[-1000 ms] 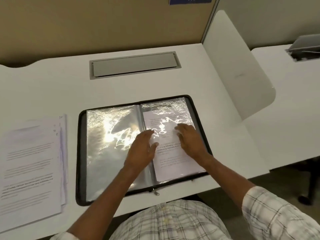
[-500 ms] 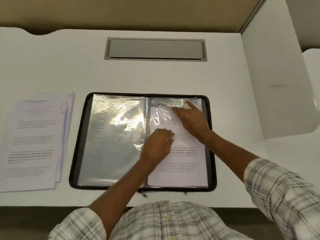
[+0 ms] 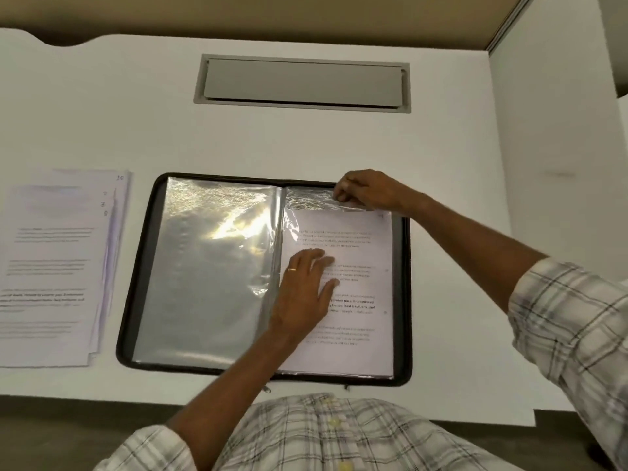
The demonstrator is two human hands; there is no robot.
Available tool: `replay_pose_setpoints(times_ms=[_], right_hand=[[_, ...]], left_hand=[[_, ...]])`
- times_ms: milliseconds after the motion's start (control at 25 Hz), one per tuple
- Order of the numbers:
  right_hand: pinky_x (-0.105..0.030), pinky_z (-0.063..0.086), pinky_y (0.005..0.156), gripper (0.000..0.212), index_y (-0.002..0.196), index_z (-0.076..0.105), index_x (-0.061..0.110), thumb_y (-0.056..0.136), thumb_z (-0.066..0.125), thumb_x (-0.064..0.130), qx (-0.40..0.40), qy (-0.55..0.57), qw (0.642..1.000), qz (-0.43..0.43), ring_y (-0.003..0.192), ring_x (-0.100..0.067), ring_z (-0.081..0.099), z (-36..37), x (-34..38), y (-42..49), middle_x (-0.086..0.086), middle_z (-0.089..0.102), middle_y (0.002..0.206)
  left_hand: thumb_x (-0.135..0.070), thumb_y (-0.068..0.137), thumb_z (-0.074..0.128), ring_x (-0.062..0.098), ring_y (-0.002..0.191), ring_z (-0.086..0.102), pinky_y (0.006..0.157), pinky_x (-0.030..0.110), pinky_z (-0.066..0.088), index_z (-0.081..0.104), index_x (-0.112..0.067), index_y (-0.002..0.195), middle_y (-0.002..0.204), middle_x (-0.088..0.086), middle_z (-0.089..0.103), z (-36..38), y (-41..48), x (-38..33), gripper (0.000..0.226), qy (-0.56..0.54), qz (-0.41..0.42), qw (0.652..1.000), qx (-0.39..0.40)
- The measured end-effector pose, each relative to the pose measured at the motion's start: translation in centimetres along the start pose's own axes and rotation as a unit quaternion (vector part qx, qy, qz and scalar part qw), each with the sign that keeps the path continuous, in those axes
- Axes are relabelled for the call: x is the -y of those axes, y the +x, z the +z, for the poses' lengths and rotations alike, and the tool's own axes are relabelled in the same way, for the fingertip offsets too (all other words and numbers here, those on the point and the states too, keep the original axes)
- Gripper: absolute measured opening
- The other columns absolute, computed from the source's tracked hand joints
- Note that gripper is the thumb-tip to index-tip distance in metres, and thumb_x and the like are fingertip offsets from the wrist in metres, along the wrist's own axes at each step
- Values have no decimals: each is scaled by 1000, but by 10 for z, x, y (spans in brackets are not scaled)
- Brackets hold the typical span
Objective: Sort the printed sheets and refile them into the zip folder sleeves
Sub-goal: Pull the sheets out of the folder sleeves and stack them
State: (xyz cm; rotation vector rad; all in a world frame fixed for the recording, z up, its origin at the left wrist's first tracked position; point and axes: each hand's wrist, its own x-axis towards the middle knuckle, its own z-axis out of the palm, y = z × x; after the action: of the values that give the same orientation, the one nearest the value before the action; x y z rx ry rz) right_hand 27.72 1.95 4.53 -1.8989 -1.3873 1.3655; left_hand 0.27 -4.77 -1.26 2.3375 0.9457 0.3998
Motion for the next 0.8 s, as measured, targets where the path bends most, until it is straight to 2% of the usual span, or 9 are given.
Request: replay_pose_setpoints(times_ms=[80,160,200,320,400,480,600,680,800], right_hand=[[-12,48,60,23,112,73,12,101,53,6,71,-86,993,27,80,-13,63,-10,1,12,0,71,95],[-16,48,63,22,102,76,20,97,58,10,121,-171,977,24,73,-10,60,-15,10,22,7,71,88],[-18,47,63,21,90,75,23,97,57,16,141,-192,970,37,67,-10,57,-16,16,26,9,69,79],[-26,39,57,29,62,54,21,85,52,38,205,-204,955,65,57,-19,40,-18,28,36,-3,50,61],[-28,37,59,32,59,48,22,89,50,31,224,-219,947,69,56,-19,37,-20,29,42,-4,46,61],[-28,43,57,36,64,57,20,99,52,28,222,-202,951,77,56,-18,44,-21,30,47,-2,53,64],[-23,58,69,32,100,79,17,104,56,39,245,-101,961,81,71,-12,66,-27,35,49,2,71,83],[-24,58,75,29,109,77,17,104,57,37,230,-61,969,72,79,-12,69,-31,35,51,-1,74,89],[-24,57,79,19,116,74,15,102,62,17,247,-71,963,84,89,-13,72,-32,34,54,-5,77,104]], left_hand=[[-27,103,63,24,146,39,121,45,34,58,-13,140,151,5,50,10,-18,-3,39,-8,-3,1000,-19],[-26,104,62,23,151,34,126,45,27,54,-12,144,156,5,46,14,-33,-6,44,-7,-10,1000,-29],[-27,104,62,23,151,33,126,46,26,53,-12,146,157,6,45,16,-39,-7,45,-5,-7,1000,-29],[-29,104,61,24,151,35,124,50,29,54,-11,146,157,7,46,22,-55,-4,46,13,16,1000,-21],[-29,105,60,24,151,35,123,51,31,55,-11,146,157,8,47,26,-59,-1,45,29,36,999,-12],[-28,105,60,25,151,36,123,51,30,55,-11,145,156,8,48,27,-58,0,44,42,45,998,-11],[-28,105,60,25,150,37,124,50,29,56,-11,144,155,7,49,28,-57,0,43,48,51,997,-16],[-28,105,60,25,150,37,124,50,29,57,-11,143,154,8,50,29,-58,1,43,53,54,997,-20],[-28,105,59,26,150,38,124,51,29,57,-12,143,153,8,51,30,-58,1,42,61,58,996,-26]])
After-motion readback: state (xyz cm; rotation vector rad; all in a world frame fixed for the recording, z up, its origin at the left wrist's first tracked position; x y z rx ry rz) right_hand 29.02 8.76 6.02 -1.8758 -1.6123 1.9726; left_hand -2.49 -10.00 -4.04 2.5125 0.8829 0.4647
